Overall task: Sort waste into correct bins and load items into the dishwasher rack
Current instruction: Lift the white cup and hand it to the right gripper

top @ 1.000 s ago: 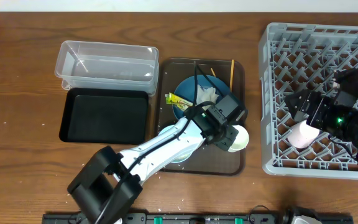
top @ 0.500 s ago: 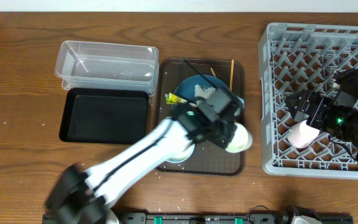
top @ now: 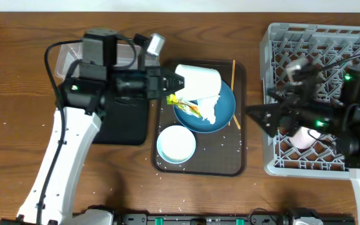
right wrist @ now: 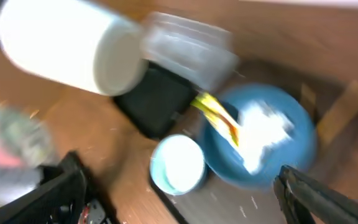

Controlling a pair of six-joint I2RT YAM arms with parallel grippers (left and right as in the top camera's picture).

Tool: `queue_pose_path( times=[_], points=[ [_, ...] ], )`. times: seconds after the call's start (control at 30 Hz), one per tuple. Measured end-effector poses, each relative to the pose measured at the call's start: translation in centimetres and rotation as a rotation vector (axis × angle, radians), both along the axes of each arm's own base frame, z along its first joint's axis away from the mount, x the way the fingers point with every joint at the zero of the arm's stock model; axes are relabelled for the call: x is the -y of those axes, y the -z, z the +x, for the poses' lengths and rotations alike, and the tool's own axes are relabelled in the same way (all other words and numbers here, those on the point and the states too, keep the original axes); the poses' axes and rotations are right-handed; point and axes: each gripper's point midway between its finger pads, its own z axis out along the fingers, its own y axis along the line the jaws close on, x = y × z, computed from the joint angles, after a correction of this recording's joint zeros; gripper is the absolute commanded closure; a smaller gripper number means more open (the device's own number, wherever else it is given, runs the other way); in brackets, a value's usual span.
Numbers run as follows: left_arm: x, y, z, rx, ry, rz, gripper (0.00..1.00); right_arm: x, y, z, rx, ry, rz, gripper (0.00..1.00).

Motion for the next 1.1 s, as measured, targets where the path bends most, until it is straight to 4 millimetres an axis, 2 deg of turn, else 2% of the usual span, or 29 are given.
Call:
queue_pose_path(
  times=[0.13, 0.27, 0.37, 0.47, 0.6, 0.67, 0.73, 0.77, 0.97, 1.03, 1.1],
  points=[
    [0.0, -1.5, -1.5, -0.023, 0.094, -0.099, 0.94, -3.6, -2.8, -0.9, 0.155, -0.162, 0.057, 0.01],
    [0.3, -2.2, -2.5, -0.032, 0.149, -0.141, 0.94, -5.8, -5.0, -1.2, 0.25, -0.245, 0.113, 0.01],
    [0.6, -2.5, -3.0, -0.038, 0.178, -0.154, 0.94, -7.4, -5.1, -1.0, 0.244, -0.291, 0.139, 0.02],
    [0.9, -2.6, -3.4, -0.041, 0.198, -0.16, 0.94, -8.7, -4.3, -0.4, 0.196, -0.318, 0.154, 0.08],
    [0.9, -2.6, -3.3, -0.041, 0.193, -0.159, 0.94, -10.3, -3.3, -0.9, 0.134, -0.371, 0.17, 0.25],
    [0.9, -2.6, -3.3, -0.043, 0.194, -0.159, 0.92, -10.7, -3.4, -1.2, 0.127, -0.387, 0.178, 0.32],
    [0.9, -2.6, -3.3, -0.038, 0.194, -0.16, 0.75, -10.7, -3.6, -1.3, 0.13, -0.388, 0.182, 0.33],
    [0.9, -2.6, -3.4, -0.038, 0.198, -0.162, 0.73, -10.7, -3.6, -1.2, 0.129, -0.384, 0.181, 0.34],
    [1.0, -2.7, -3.5, -0.053, 0.203, -0.166, 0.74, -10.4, -3.7, -1.0, 0.137, -0.36, 0.172, 0.43],
    [1.0, -2.7, -3.5, -0.053, 0.203, -0.166, 0.74, -10.1, -3.9, -1.0, 0.143, -0.341, 0.166, 0.42],
    [1.0, -2.7, -3.5, -0.053, 0.203, -0.166, 0.77, -9.8, -4.2, -1.2, 0.155, -0.33, 0.163, 0.35]
  ],
)
